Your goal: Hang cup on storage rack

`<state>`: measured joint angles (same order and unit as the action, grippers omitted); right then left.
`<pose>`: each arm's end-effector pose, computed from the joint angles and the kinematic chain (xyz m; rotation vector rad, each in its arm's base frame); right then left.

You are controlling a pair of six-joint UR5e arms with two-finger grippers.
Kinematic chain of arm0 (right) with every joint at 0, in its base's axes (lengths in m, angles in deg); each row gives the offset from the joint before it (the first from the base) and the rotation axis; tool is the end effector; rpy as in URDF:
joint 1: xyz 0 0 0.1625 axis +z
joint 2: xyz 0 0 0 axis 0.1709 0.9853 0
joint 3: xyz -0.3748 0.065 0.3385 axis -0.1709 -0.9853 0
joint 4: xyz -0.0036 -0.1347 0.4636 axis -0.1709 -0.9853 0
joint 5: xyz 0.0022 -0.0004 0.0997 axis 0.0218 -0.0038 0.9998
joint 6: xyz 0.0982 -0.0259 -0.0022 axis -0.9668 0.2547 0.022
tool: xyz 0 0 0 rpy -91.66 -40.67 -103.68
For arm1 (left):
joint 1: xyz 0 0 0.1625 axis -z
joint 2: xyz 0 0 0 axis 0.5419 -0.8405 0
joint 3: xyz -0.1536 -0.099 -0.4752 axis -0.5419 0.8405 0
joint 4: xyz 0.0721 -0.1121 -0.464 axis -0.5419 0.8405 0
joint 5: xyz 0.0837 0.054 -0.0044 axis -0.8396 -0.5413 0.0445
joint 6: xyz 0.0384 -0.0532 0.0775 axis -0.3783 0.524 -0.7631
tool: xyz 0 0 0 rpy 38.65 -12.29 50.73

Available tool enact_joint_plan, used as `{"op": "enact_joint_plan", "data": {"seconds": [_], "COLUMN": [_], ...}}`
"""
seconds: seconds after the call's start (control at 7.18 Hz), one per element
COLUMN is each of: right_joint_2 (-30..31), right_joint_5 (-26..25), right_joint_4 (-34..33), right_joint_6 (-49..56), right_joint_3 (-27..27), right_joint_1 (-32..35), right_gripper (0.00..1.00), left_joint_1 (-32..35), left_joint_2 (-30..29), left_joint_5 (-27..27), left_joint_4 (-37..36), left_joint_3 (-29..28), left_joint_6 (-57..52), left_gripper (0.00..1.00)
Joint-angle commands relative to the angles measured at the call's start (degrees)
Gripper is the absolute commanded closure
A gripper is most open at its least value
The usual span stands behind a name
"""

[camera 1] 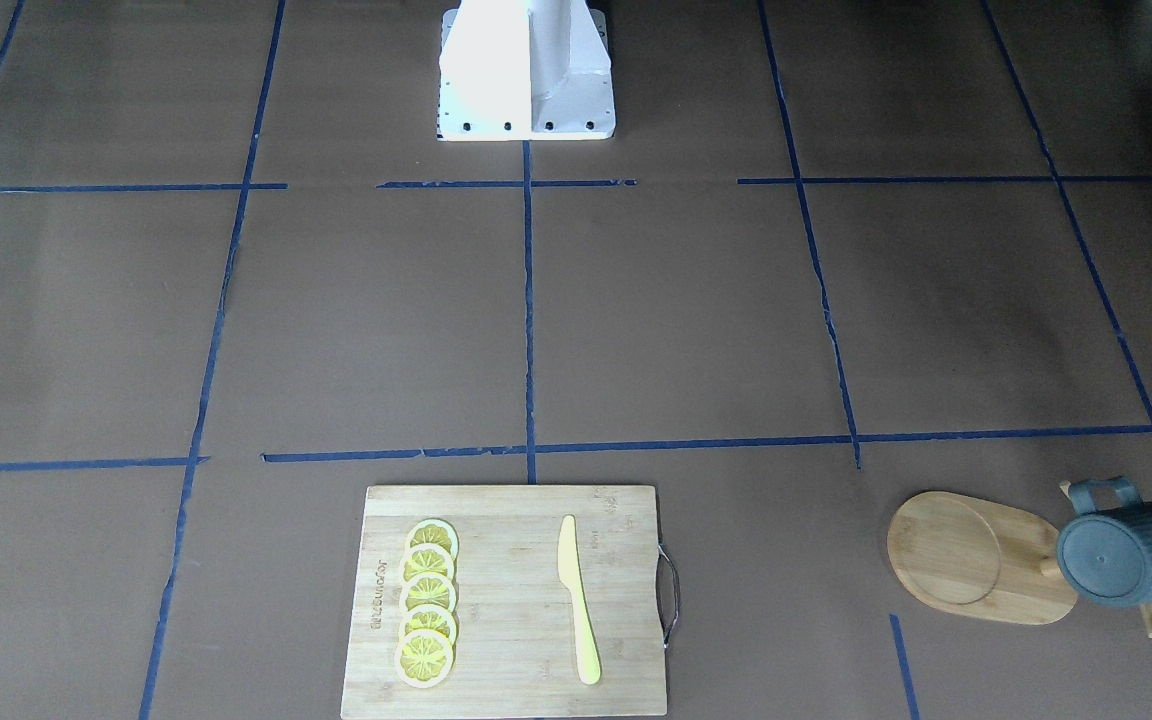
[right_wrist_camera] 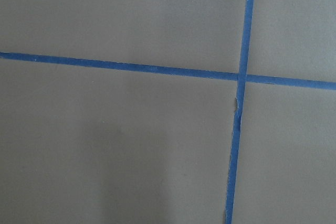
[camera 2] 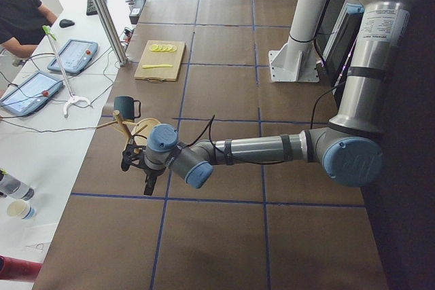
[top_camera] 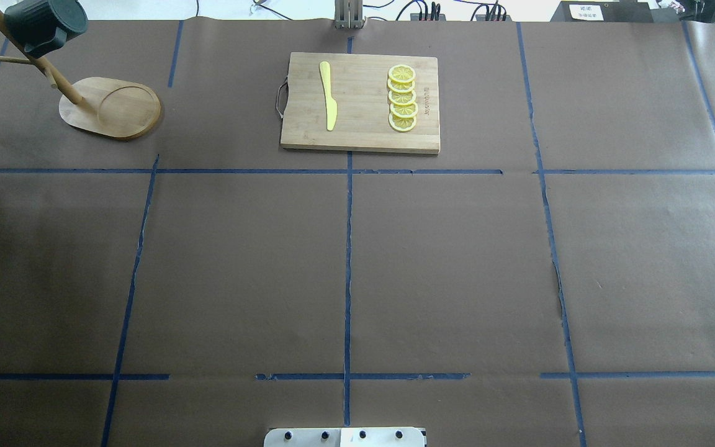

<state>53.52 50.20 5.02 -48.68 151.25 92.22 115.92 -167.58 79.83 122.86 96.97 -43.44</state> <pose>-0.0094 -0.5315 0.6768 0.0803 -0.8061 -0.0711 0.0117 -0.6670 0.7278 0.3076 0.7824 -0.0899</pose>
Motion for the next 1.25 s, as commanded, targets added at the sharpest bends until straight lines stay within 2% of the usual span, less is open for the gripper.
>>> {"op": "enact_joint_plan", "data": {"seconds": [0.0, 0.14, 0.28, 0.42, 0.56, 0.84, 1.11], "right_joint_2": [0.1, 0.1, 0.3, 0.4, 0.2, -0.3, -0.1], "right_joint_5": [-0.2, -0.1, -0.1, -0.2, -0.2, -1.0, -3.6], "right_joint_4": [-0.9, -1.5, -1.8, -1.9, -5.2, -8.3, -9.4], "right_joint_6": [0.2, 0.4, 0.5, 1.3, 4.5, 8.7, 12.0], "right_joint_3": [-0.1, 0.5, 0.4, 0.1, 0.1, 0.0, 0.0], "right_joint_1": [-0.7, -0.3, -0.2, 0.7, 1.6, 2.5, 2.8], "right_gripper": [0.0, 0.0, 0.0, 0.0, 0.0, 0.0, 0.0], "left_joint_1": [4.8, 5.0, 5.0, 4.6, 3.9, 3.9, 4.0], "left_joint_2": [1.6, 6.2, 8.5, 9.3, 11.1, 15.4, 16.8], "left_joint_5": [1.4, 1.6, 8.1, 11.5, 11.4, 11.0, 8.8], "left_joint_4": [-21.6, -27.5, -32.6, -36.6, -40.9, -41.5, -41.8], "left_joint_3": [7.8, 12.1, 13.1, 15.4, 19.0, 22.1, 24.7], "left_joint_6": [-16.4, -19.6, -22.1, -22.2, -22.2, -25.3, -25.8], "left_gripper": [0.0, 0.0, 0.0, 0.0, 0.0, 0.0, 0.0]}}
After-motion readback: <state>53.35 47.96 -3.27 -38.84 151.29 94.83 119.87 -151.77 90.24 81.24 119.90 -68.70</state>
